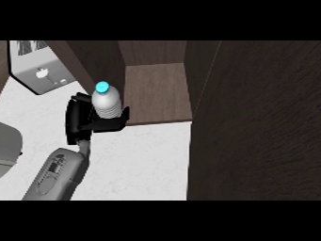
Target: Pick up the bottled water, place it into the cabinet and close the cabinet
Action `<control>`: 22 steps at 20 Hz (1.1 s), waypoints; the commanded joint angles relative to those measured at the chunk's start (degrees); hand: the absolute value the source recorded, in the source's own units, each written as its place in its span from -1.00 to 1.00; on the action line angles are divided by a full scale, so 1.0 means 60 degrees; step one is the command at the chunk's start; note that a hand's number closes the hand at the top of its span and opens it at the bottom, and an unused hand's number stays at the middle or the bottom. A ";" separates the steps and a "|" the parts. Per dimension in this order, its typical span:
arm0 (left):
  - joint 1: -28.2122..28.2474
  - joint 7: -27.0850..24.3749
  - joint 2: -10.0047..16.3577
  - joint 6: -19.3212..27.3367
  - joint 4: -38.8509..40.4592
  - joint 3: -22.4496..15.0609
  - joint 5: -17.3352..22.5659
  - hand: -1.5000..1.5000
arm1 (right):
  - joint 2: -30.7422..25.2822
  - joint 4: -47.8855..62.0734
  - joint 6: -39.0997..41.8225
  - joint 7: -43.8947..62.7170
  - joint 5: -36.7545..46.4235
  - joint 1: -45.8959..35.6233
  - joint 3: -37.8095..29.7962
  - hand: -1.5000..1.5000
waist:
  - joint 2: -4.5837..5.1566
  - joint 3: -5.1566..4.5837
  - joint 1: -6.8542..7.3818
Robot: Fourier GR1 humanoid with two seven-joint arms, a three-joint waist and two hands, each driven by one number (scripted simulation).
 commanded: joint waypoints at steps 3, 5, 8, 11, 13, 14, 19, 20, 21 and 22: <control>-0.2699 0.0525 0.0107 0.0263 0.1887 -0.0165 -0.0960 1.00 | -0.0152 -0.0139 0.0175 0.0150 -0.0222 -0.0051 -0.0049 -1.00 | 0.0316 -0.0001 -0.0590; -0.2634 0.0542 -0.0025 0.0552 0.1883 -0.0574 -0.1393 1.00 | -0.0139 -0.0100 0.0096 0.0299 -0.0296 -0.0382 -0.0328 -1.00 | 0.0328 0.0004 -0.0549; -0.2614 0.0398 0.0040 0.0971 0.2288 -0.0494 -0.1719 1.00 | -0.0133 0.0099 0.0207 -0.0045 -0.0162 -0.0156 -0.0138 -1.00 | 0.0304 -0.0002 -0.0567; -0.2631 0.0561 0.0124 0.1295 0.2595 -0.0617 -0.2119 1.00 | -0.0175 0.0080 0.0195 0.0118 -0.0175 -0.0249 -0.0163 -1.00 | 0.0315 -0.0002 -0.0524; -0.2837 0.0720 0.0288 0.1286 0.2604 -0.0443 -0.2081 -1.00 | -0.0073 0.0431 0.0254 -0.0070 -0.0073 -0.0373 -0.0041 -1.00 | 0.0347 0.0003 -0.0577; -0.2854 0.0738 0.0327 0.1159 0.2667 -0.0396 -0.1990 -1.00 | 0.0118 0.0312 0.0034 -0.0002 -0.0035 -0.0367 0.0034 -1.00 | 0.0323 -0.0009 -0.0508; -0.2728 0.0880 0.0400 0.1363 0.2678 -0.0515 -0.2238 -1.00 | 0.0009 0.0227 0.0110 0.0099 -0.0150 -0.0239 0.0041 -1.00 | 0.0354 -0.0012 -0.0655; -0.2594 0.0763 0.0285 0.1358 0.2748 -0.0478 -0.2119 -1.00 | -0.0057 0.0282 0.0263 -0.0276 -0.0077 -0.0142 0.0028 -1.00 | 0.0326 -0.0014 -0.0638; -0.2672 0.1094 0.0296 0.1413 0.2568 -0.0499 -0.2139 -1.00 | -0.0068 0.0445 0.0279 -0.0227 -0.0122 -0.0189 -0.0024 -1.00 | 0.0355 0.0000 -0.0722; -0.2666 0.1038 0.0504 0.1171 0.2633 -0.0432 -0.2054 -1.00 | 0.0155 0.0536 0.0094 -0.0240 0.0095 -0.0425 0.0106 -1.00 | 0.0359 -0.0013 -0.0593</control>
